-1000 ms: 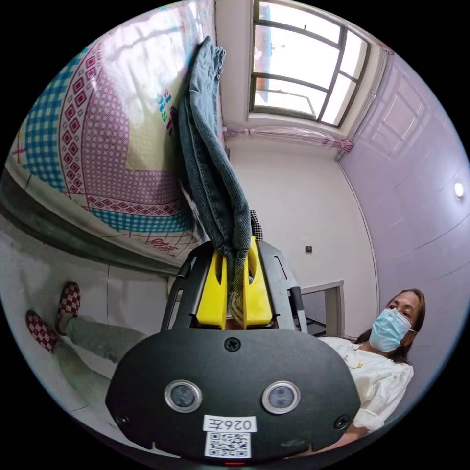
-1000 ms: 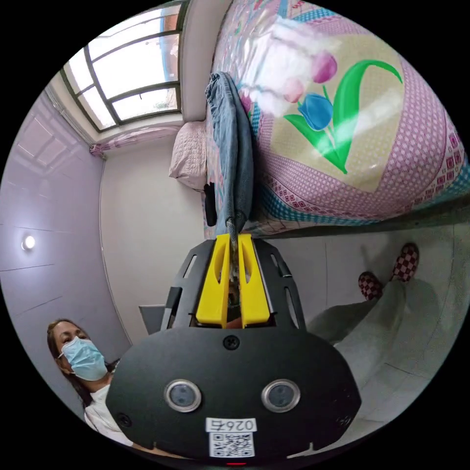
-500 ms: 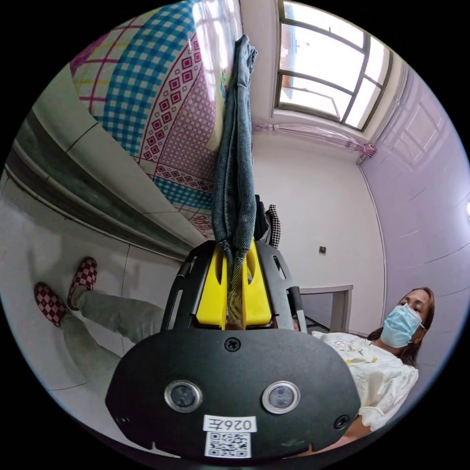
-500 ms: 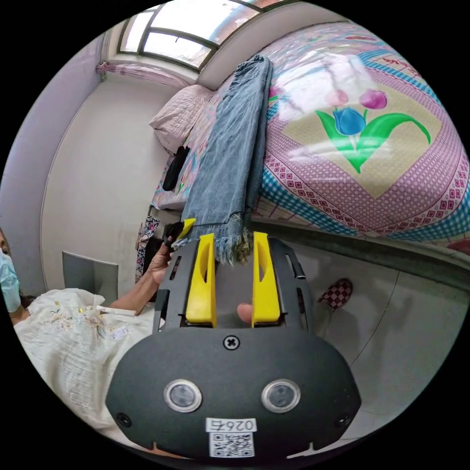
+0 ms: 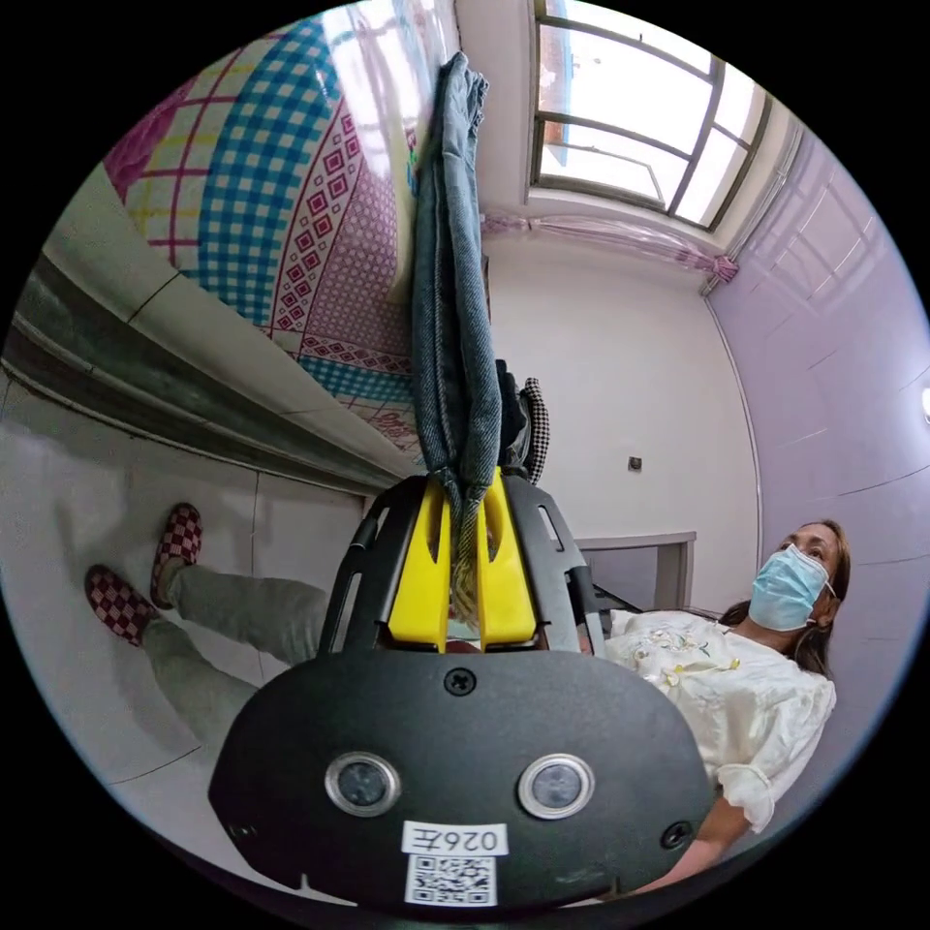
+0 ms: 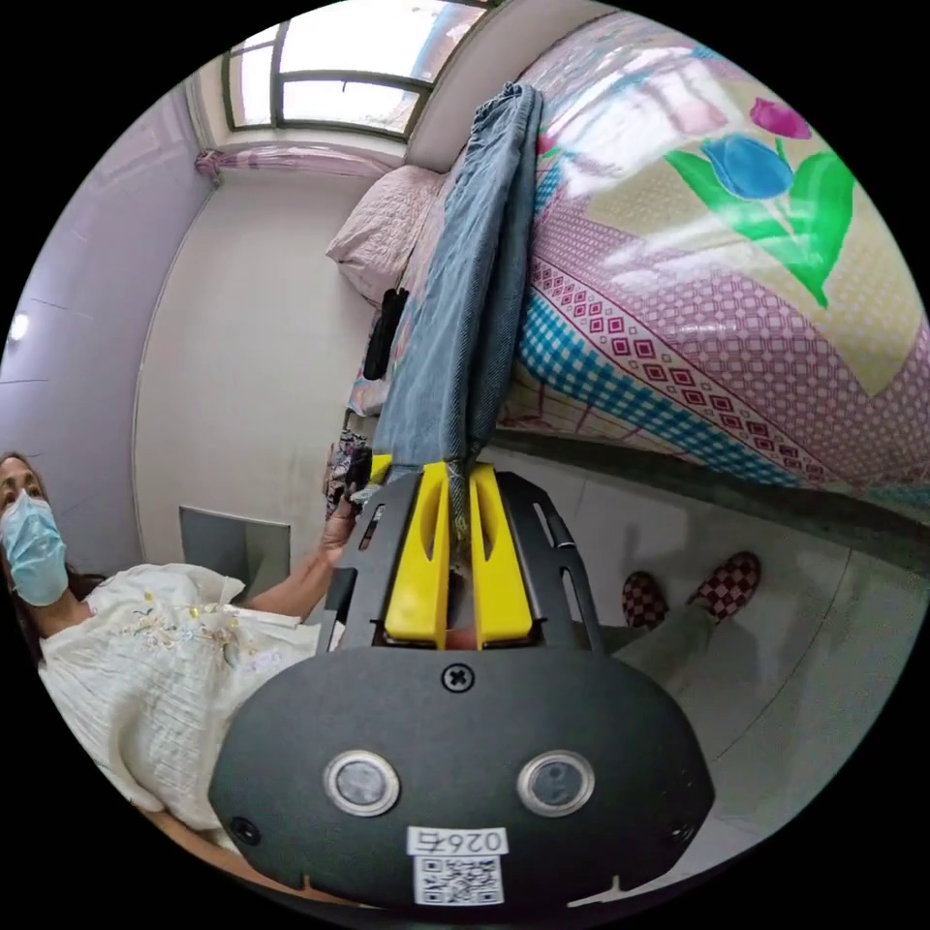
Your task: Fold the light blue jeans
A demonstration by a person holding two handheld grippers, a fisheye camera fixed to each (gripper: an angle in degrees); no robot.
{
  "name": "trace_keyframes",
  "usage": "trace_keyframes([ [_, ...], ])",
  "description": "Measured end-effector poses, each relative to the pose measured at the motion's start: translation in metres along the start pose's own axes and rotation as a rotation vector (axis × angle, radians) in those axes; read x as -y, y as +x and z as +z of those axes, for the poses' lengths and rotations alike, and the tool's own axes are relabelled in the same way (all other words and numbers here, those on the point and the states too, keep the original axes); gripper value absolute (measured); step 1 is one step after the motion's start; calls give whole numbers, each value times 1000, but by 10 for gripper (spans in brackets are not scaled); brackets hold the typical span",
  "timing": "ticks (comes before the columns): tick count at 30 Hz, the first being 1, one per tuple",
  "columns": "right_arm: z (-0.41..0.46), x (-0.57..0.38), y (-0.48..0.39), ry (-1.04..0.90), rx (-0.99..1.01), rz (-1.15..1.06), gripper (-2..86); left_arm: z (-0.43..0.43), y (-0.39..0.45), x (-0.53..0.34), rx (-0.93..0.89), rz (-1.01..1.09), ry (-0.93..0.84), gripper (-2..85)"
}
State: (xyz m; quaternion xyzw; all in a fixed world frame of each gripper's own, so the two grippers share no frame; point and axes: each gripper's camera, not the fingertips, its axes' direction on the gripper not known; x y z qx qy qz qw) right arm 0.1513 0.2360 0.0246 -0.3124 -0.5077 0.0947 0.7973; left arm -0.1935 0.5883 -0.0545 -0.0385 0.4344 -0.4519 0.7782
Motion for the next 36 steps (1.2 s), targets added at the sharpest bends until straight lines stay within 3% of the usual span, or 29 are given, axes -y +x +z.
trace_keyframes([
  [2, -12, -7, -4, 35, 65, -2, -10, -2, -9, -7, -94, -3, 34, 36],
  [4, -5, -6, -4, -30, -51, -20, -11, -3, -22, -17, -107, -45, 66, 32],
  [6, -7, -4, 6, -33, 31, 21, -11, -6, -29, -23, -187, -56, 103, 27],
  [23, -42, -21, 37, -31, 122, 88, -11, -34, -22, -33, -174, -15, 71, 14],
  [36, -95, -28, 65, 46, 271, 175, -11, -41, -8, -34, -307, -14, 81, 19],
])
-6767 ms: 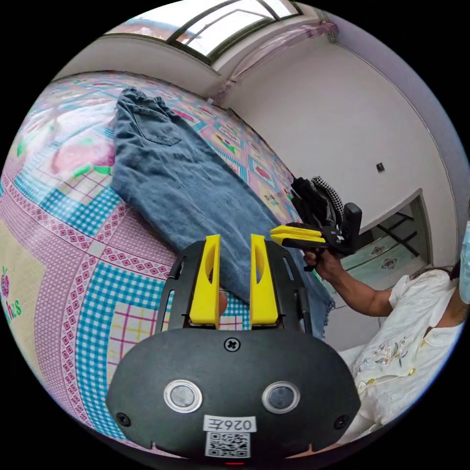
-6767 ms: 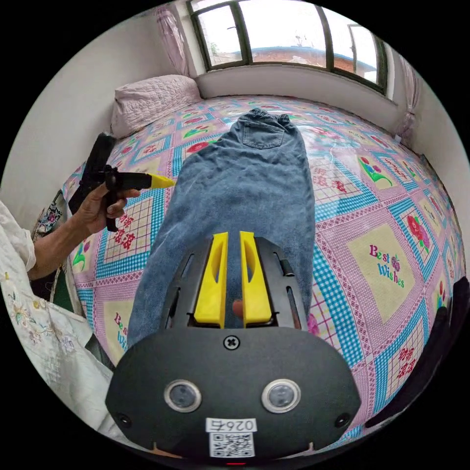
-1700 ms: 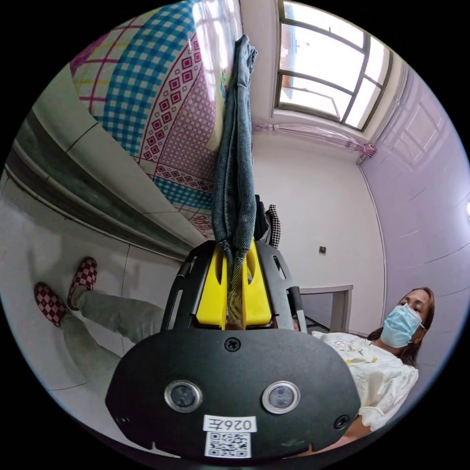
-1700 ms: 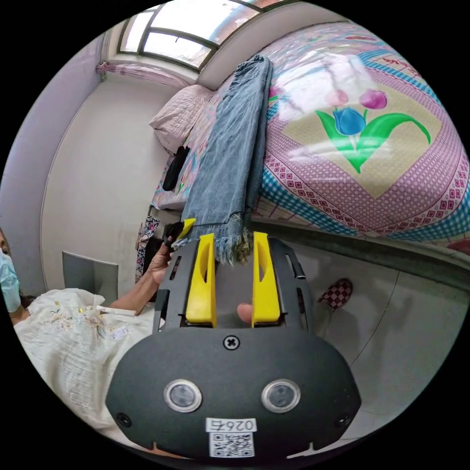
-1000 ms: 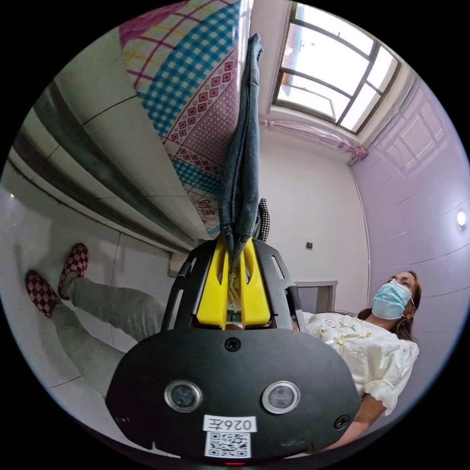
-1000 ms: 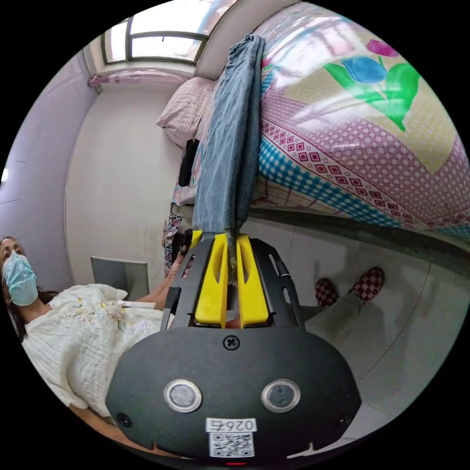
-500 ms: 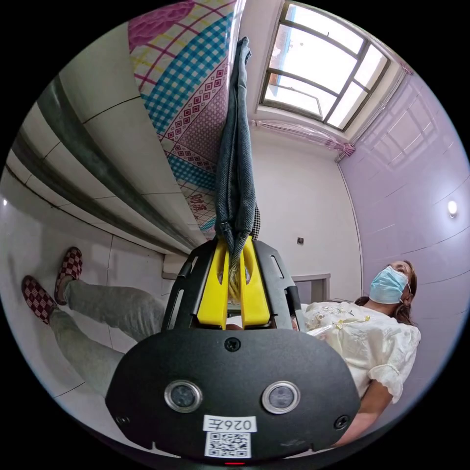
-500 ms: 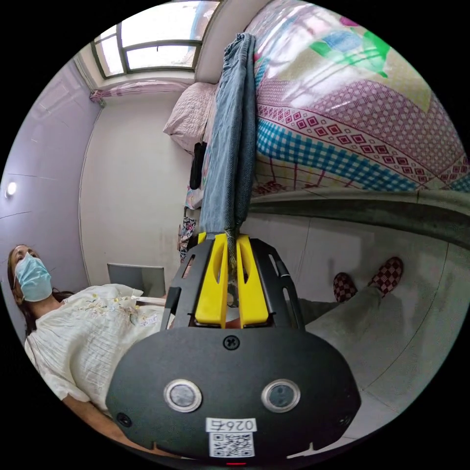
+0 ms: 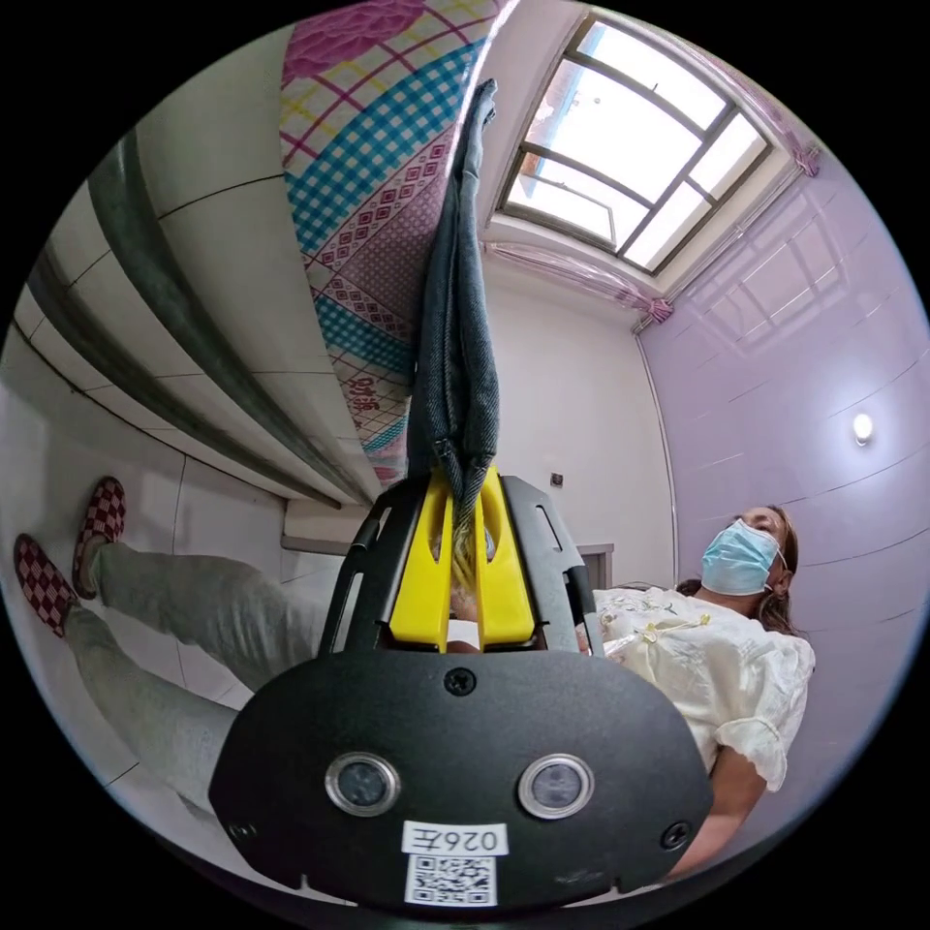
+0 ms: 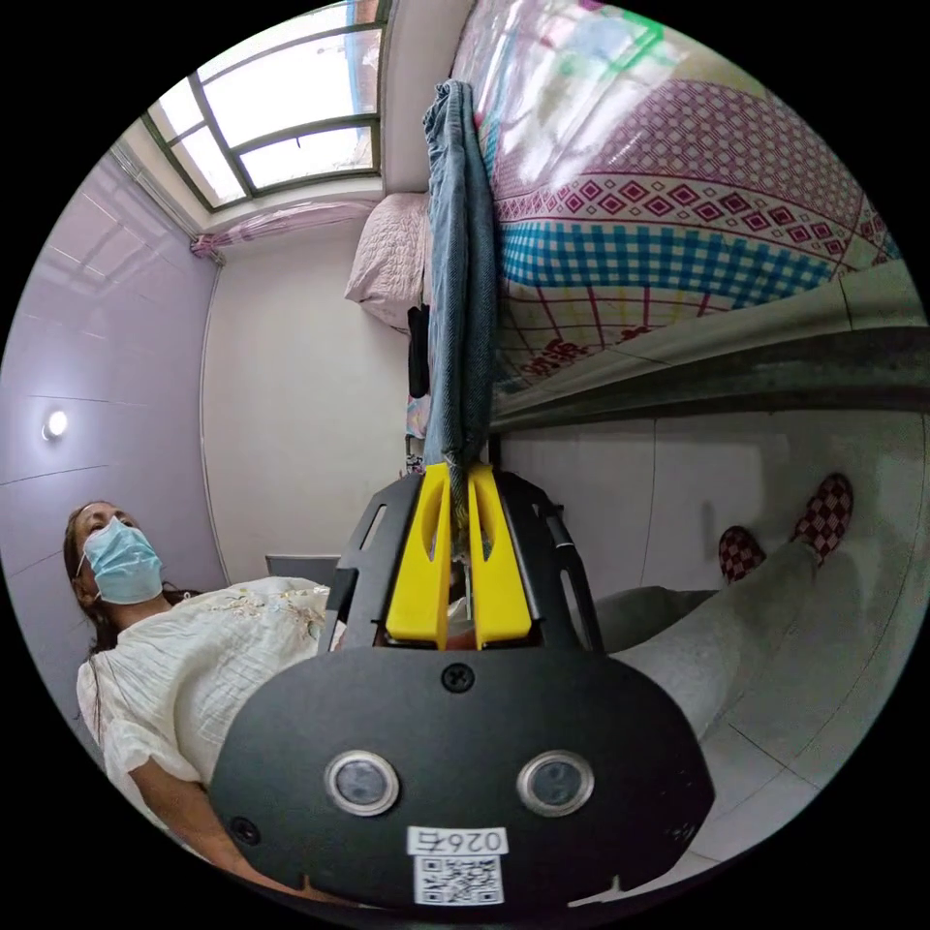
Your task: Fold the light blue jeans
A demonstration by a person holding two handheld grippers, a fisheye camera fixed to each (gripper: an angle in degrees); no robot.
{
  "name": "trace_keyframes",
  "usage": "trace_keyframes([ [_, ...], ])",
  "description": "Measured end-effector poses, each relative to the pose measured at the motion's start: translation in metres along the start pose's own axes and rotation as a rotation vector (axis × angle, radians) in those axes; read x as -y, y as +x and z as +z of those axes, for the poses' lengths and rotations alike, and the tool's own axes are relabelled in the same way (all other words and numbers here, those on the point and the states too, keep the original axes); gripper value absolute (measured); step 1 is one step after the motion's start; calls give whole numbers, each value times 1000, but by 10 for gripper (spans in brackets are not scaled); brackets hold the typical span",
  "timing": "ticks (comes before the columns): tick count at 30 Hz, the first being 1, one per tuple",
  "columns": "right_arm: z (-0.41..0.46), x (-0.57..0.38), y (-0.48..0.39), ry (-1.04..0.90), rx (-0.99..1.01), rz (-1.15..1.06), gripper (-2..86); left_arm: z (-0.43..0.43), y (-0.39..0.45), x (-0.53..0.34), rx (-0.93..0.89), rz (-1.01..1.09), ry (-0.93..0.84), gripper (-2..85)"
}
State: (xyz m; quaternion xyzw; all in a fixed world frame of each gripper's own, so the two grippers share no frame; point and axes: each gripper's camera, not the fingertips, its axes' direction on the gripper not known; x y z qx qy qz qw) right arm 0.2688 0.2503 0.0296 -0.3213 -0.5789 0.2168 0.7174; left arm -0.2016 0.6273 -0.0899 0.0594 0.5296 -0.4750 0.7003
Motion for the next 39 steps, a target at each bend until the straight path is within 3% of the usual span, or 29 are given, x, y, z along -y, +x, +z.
trace_keyframes([
  [13, -60, 18, -8, -23, 136, -17, -11, 19, 84, 24, 195, 109, -83, 26],
  [23, -100, 76, -57, 37, 296, -92, -12, 42, 130, 74, 45, 135, -62, 33],
  [30, -95, 180, -88, 29, 284, -165, -10, 54, 162, 184, 41, 144, -53, 35],
  [39, -60, 324, -51, 88, 217, 11, -9, 62, 127, 340, 91, 52, 64, 35],
])
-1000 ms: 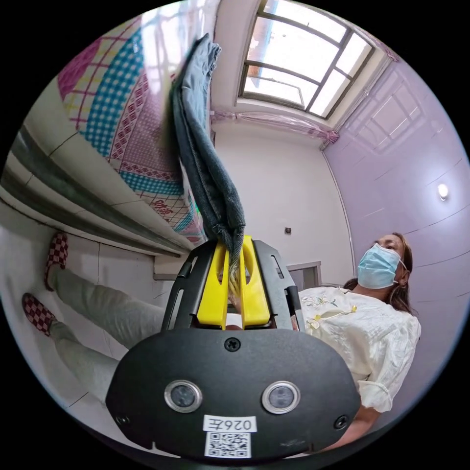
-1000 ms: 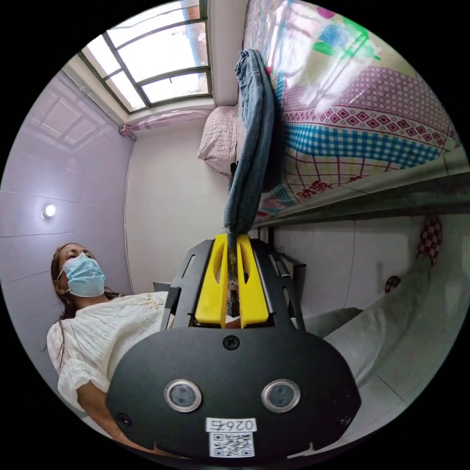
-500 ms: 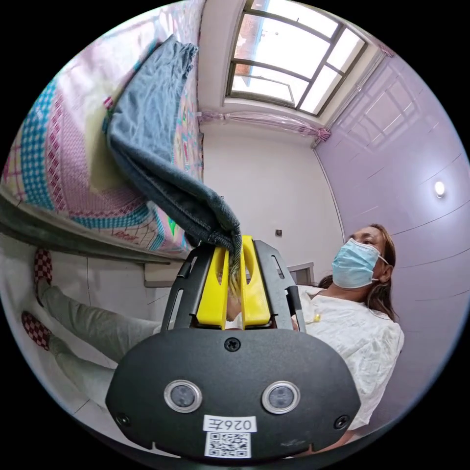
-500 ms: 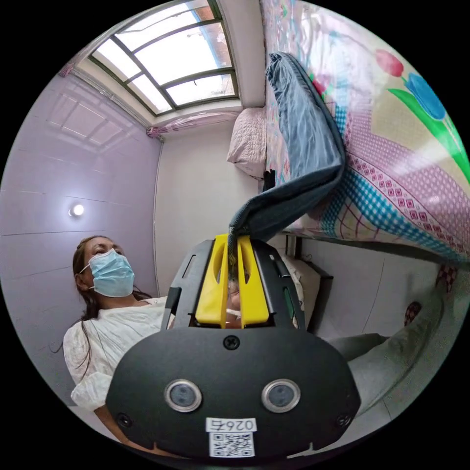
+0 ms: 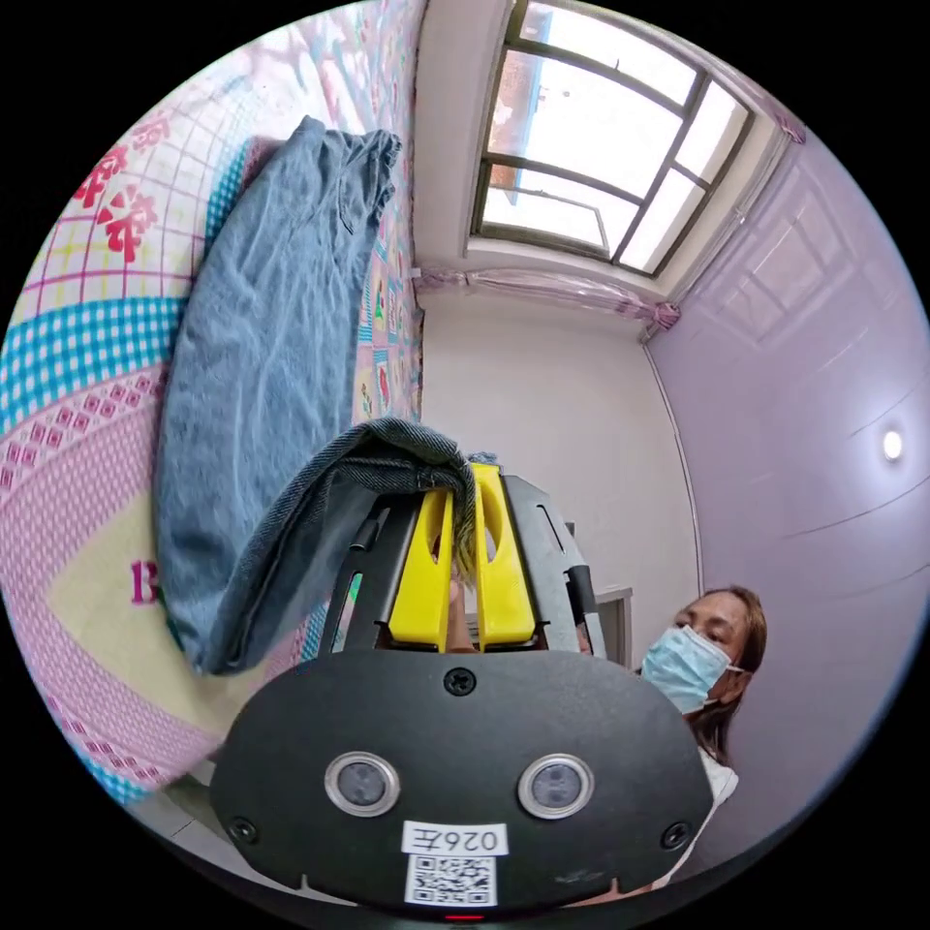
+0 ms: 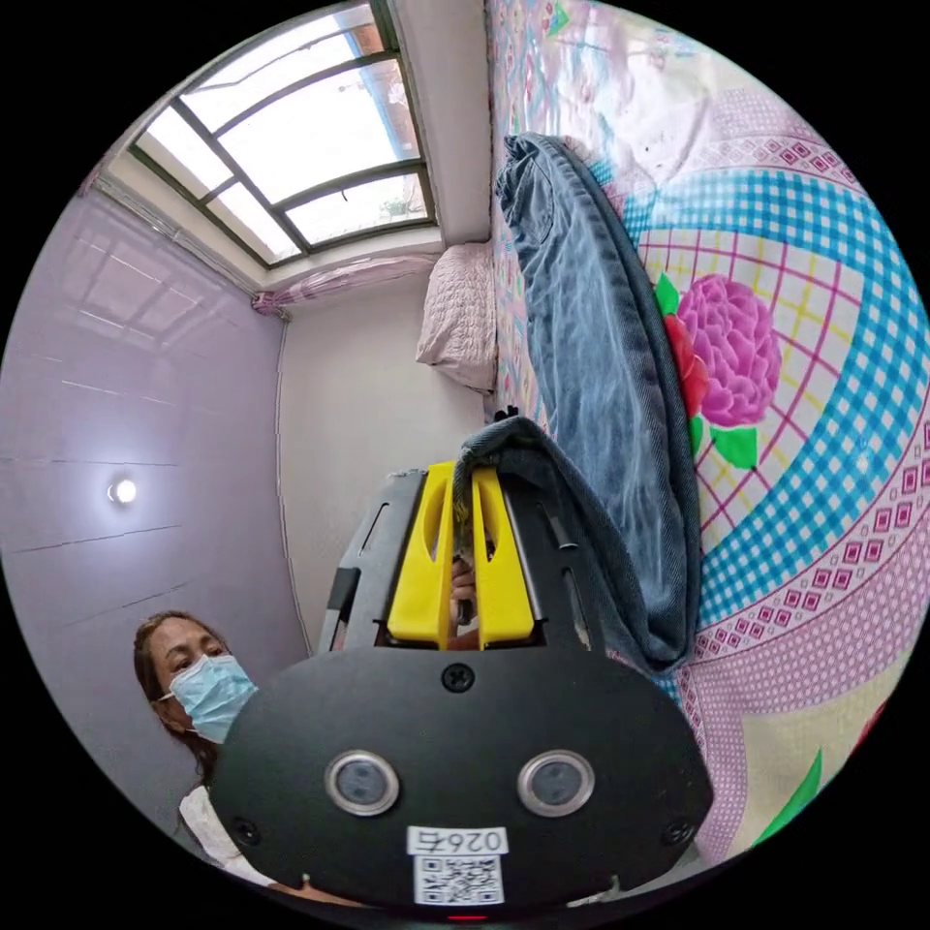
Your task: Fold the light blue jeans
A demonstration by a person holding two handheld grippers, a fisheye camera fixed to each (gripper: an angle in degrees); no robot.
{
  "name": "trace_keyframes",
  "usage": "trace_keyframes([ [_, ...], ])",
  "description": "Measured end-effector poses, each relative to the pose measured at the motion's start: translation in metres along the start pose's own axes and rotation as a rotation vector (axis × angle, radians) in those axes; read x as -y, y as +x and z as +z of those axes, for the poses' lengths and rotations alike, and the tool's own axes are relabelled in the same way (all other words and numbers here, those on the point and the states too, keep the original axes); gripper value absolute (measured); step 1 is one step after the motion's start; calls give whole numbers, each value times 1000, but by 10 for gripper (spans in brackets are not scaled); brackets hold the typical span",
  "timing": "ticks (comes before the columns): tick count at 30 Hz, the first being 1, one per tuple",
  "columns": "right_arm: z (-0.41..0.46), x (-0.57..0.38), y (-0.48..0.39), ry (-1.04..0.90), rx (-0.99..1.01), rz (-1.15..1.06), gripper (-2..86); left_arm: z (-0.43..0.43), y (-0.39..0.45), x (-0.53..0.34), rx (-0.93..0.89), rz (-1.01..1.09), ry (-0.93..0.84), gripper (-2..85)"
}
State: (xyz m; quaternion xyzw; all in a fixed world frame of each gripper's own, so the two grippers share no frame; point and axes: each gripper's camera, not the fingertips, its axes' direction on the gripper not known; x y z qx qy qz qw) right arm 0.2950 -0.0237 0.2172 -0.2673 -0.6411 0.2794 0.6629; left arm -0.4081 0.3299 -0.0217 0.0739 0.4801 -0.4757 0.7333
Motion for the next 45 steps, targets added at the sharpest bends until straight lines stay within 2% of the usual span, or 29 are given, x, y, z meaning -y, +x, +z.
trace_keyframes([
  [5, 31, 50, 36, 17, -62, 100, 6, 2, -43, 52, -35, -70, 52, 48],
  [10, 52, 65, 46, 39, -8, 102, 64, 4, -58, 74, -299, -21, 93, 132],
  [13, 50, 58, 35, 81, 12, 40, 72, -1, -40, 66, -229, 50, 55, 129],
  [15, 58, 49, 13, 55, -87, -70, 71, 0, -21, 56, -114, 121, 6, 103],
  [17, 95, 27, -21, -38, -321, -251, 73, 9, -9, 48, -15, 175, -49, 92],
  [19, 135, 8, -37, -113, -451, -369, 72, 24, -7, 52, 60, 191, -79, 74],
  [22, 194, -15, -48, -161, -609, -489, 70, 45, -22, 81, -19, 162, -99, 62],
  [25, 231, -30, -51, -104, -828, -584, 73, 63, -35, 102, -157, 147, -89, 56],
  [30, 295, -45, -37, -149, -1081, -695, 72, 79, -43, 112, -173, 153, -65, 65],
  [32, 325, -52, -25, -182, -1189, -742, 42, 83, -38, 110, -170, 180, -55, 66],
  [35, 338, -64, -39, -156, -1188, -780, 2, 91, -24, 101, -122, 229, -51, 63],
  [40, 326, -75, -63, -34, -1090, -768, -11, 121, -13, 79, 142, 285, -102, 1],
  [44, 332, -50, -17, -141, -1061, -633, -10, 142, -30, 72, 284, 263, -105, -8],
  [45, 329, -49, -16, -124, -1029, -632, -10, 151, -35, 71, 388, 265, -121, -9],
])
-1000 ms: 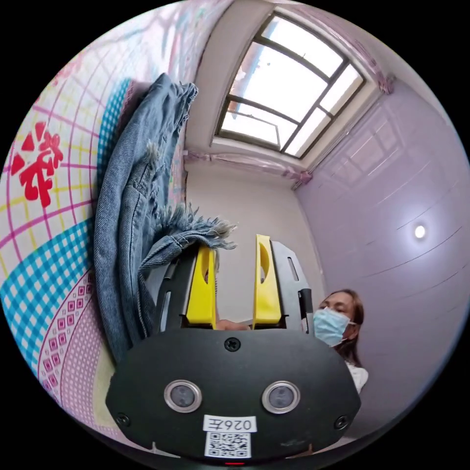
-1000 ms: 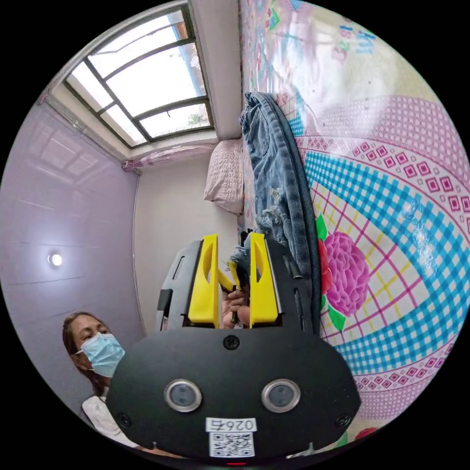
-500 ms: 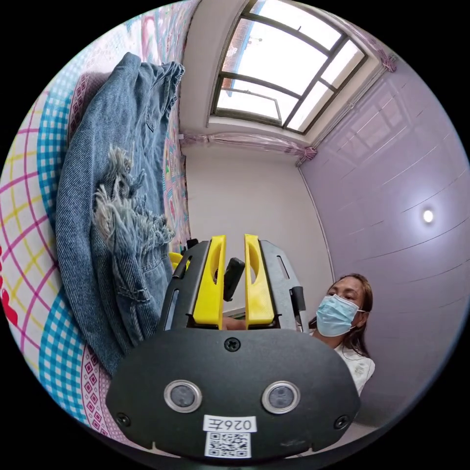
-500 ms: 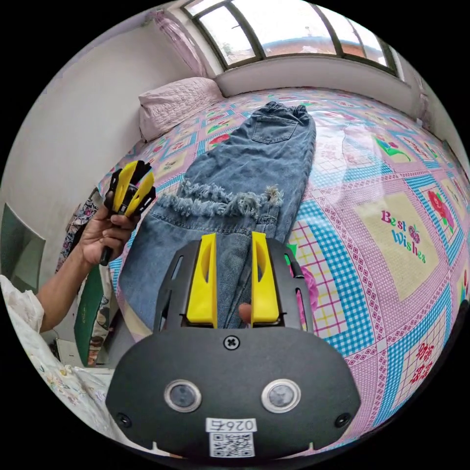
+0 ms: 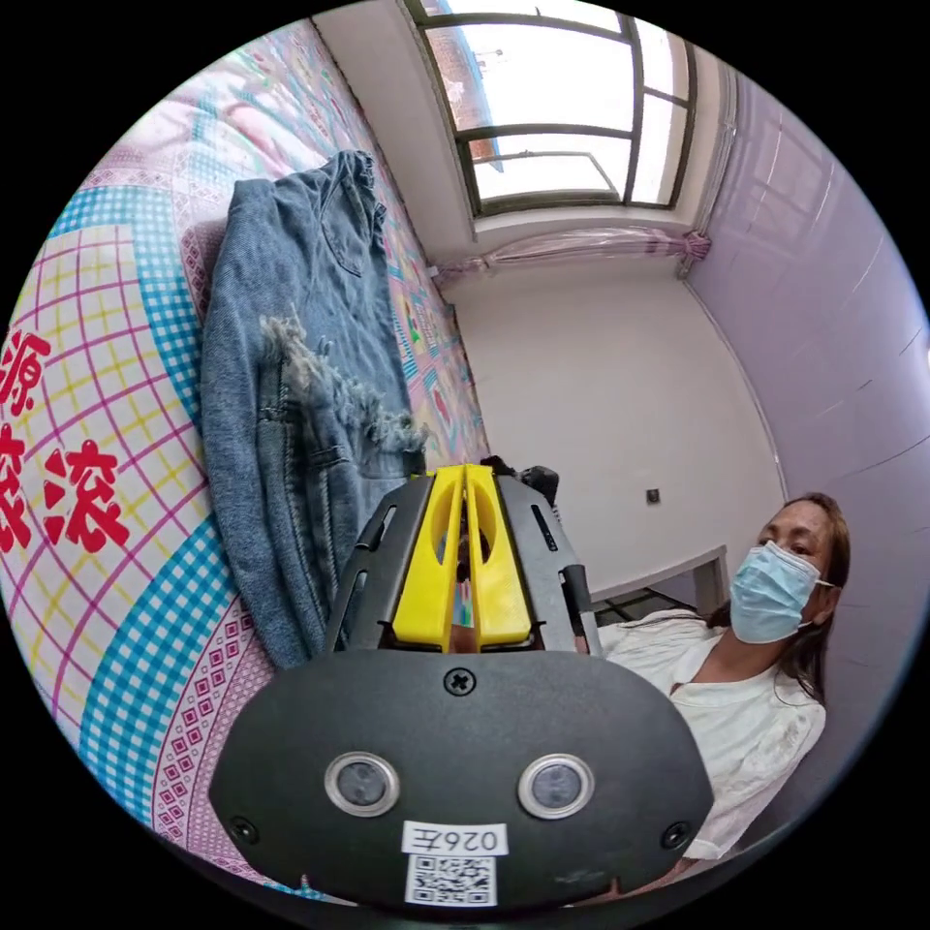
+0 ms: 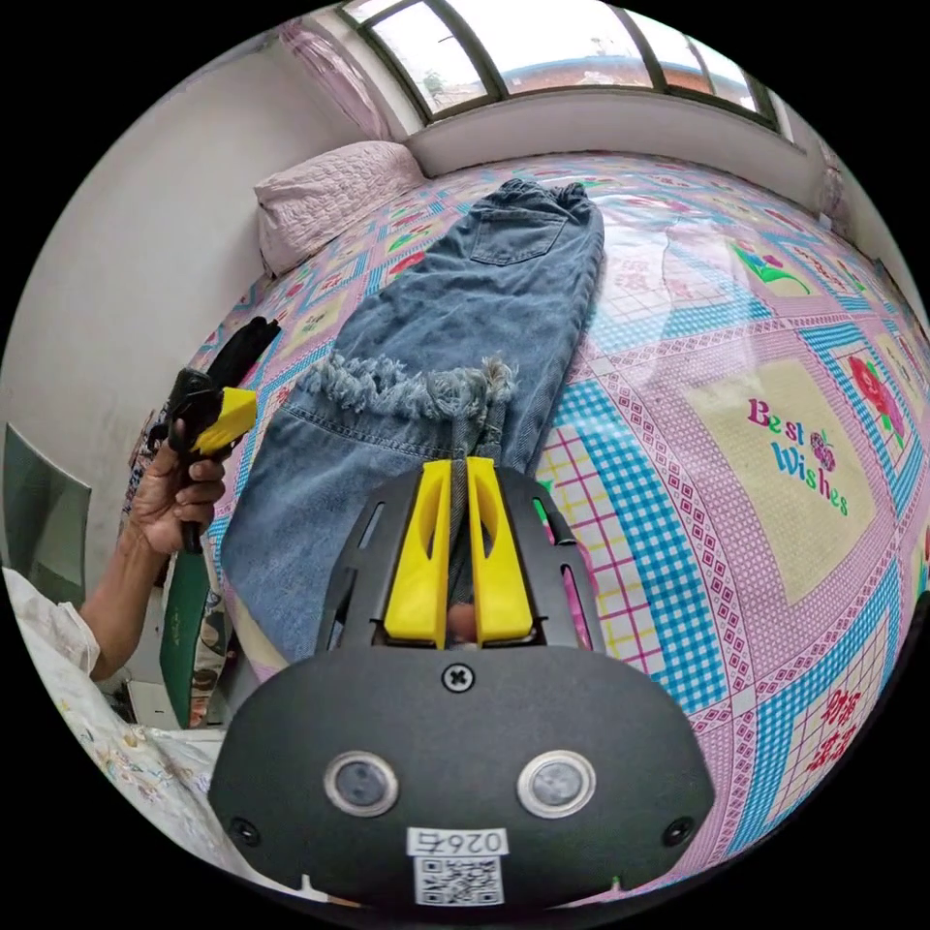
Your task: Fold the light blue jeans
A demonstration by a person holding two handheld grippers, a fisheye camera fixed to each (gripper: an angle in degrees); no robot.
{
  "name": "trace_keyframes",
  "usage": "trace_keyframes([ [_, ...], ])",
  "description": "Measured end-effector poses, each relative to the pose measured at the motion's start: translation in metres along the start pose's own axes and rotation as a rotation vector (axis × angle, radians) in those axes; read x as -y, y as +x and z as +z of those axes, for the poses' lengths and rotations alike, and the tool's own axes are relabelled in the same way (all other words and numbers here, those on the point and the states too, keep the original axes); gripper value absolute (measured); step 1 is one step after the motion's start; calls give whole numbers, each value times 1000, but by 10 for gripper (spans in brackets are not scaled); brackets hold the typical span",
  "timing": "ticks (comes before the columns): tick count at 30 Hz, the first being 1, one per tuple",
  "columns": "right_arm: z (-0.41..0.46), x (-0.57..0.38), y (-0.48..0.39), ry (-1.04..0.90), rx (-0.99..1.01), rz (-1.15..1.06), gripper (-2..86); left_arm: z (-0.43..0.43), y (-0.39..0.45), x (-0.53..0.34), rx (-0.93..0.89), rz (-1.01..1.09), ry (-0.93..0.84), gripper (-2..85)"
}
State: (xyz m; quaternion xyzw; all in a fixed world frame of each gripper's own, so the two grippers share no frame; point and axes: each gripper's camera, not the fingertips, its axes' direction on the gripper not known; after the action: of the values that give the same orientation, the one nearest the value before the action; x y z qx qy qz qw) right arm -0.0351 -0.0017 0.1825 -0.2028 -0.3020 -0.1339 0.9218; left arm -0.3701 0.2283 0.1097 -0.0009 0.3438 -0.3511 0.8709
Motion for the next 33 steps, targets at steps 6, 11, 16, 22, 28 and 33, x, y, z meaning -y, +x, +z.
trace_keyframes([
  [6, -1, -15, 8, 28, 125, 70, 1, 47, 20, -6, 354, 110, -157, -10],
  [11, -30, -49, -6, 120, 122, 78, 28, 48, 76, -38, 489, 277, -101, -10],
  [16, -39, -98, -94, 115, -63, -212, -1, 75, 120, -117, 672, 454, -122, -10],
  [22, -56, -142, -98, 138, -220, -101, -9, 73, 125, -152, 782, 339, -75, -10],
  [28, -176, -220, -142, 496, -190, -104, -5, -43, 248, -241, 398, 653, 478, -10],
  [33, -282, -290, -216, 974, -237, -232, 12, -102, 358, -320, 281, 1041, 734, -9],
])
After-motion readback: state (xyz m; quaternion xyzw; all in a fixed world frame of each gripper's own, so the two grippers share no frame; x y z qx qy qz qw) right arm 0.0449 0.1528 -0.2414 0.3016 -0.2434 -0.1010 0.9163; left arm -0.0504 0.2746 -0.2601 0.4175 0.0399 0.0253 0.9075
